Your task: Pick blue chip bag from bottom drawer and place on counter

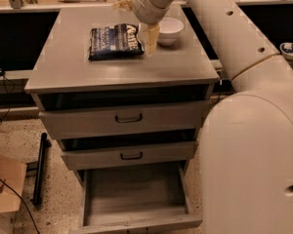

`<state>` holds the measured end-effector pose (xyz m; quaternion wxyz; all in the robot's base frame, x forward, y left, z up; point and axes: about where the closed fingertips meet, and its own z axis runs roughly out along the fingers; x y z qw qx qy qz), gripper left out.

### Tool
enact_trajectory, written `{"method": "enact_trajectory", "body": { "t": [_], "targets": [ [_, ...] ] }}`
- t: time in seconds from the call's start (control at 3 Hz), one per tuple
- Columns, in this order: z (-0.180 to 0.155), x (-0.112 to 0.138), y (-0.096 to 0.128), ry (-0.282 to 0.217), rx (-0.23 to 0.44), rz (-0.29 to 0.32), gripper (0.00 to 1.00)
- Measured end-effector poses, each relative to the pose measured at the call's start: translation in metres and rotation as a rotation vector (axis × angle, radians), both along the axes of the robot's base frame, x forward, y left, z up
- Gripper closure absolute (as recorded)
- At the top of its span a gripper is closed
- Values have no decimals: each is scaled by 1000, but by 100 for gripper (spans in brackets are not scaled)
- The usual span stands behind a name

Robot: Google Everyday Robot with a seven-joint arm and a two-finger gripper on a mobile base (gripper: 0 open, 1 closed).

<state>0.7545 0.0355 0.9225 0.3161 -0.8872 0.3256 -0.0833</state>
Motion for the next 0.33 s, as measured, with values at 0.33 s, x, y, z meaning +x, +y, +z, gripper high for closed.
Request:
{"method": "enact_trajectory", "body": {
  "t": [0.33],
  "targets": [
    [0,0,0,0,0,0,0]
  ]
}}
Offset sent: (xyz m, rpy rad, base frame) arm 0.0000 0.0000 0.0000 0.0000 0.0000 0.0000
